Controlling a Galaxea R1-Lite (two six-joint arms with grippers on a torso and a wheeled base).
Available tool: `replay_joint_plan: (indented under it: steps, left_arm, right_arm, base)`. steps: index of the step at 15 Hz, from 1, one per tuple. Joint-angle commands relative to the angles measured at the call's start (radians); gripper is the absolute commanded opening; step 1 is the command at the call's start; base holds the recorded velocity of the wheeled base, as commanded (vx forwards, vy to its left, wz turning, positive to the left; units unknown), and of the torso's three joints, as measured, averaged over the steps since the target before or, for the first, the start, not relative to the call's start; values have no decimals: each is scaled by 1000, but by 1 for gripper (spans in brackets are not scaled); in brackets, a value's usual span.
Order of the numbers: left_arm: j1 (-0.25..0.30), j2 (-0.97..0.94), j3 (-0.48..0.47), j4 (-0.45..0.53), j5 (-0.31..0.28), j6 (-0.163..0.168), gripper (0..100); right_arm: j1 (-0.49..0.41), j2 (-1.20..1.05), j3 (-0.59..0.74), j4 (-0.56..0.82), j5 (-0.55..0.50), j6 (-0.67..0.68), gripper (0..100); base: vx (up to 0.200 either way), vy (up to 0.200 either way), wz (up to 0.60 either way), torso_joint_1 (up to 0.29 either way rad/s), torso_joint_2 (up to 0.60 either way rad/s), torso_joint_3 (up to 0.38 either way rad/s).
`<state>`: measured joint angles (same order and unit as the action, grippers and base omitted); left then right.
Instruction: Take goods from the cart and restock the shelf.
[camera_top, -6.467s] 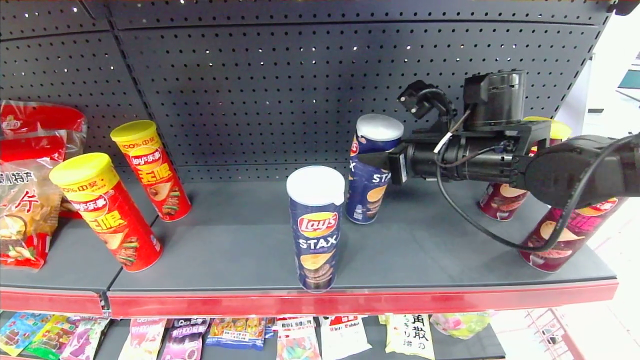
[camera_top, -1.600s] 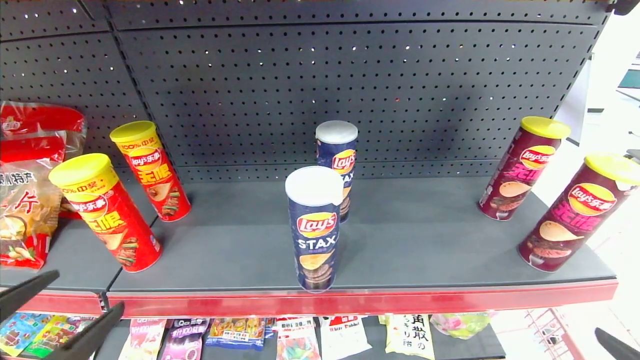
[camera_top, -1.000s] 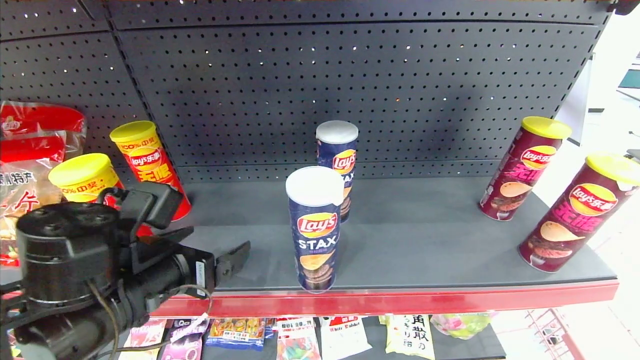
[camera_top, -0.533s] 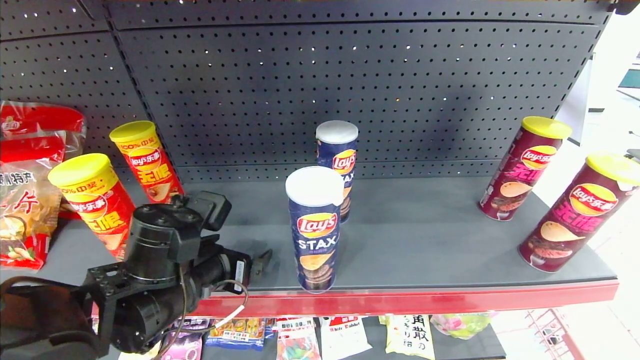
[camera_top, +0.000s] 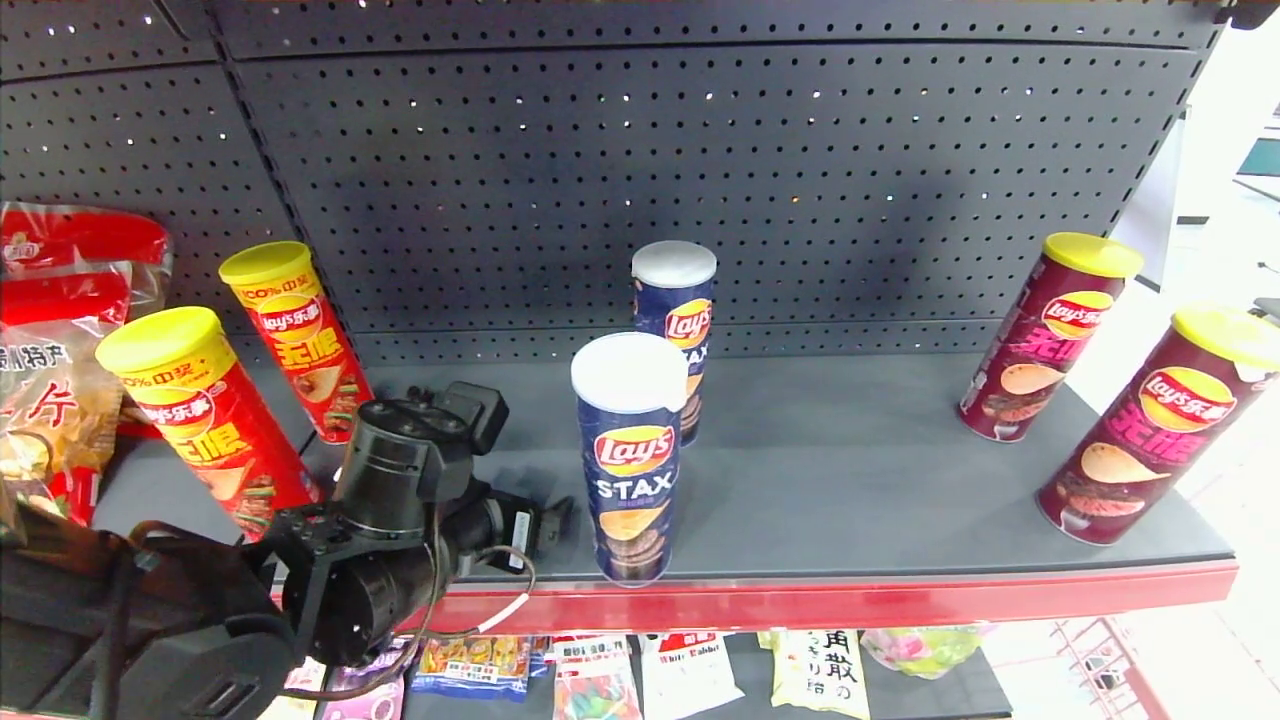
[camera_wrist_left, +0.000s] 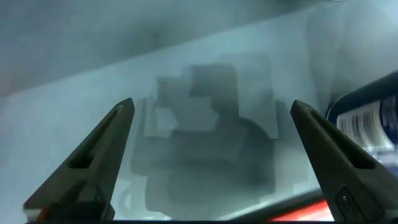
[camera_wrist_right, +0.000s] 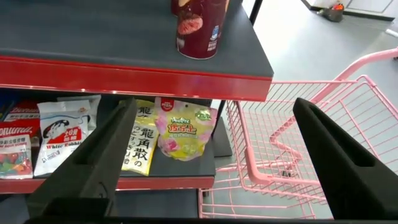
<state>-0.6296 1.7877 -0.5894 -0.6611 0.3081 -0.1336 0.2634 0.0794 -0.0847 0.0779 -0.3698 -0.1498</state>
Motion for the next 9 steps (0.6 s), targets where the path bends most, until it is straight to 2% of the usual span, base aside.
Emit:
replay_joint_plan:
  steps: [1, 9]
  left_arm:
    - [-2, 26, -18, 0, 2, 0, 100]
    - [-21, 84, -93, 0, 2, -1, 100]
  right_arm:
    - [0, 7, 0, 0, 0, -1, 100]
    - [0, 7, 13, -1, 0, 1, 100]
  base:
    - [0, 0, 0, 0, 0, 0]
    - [0, 0, 0, 0, 0, 0]
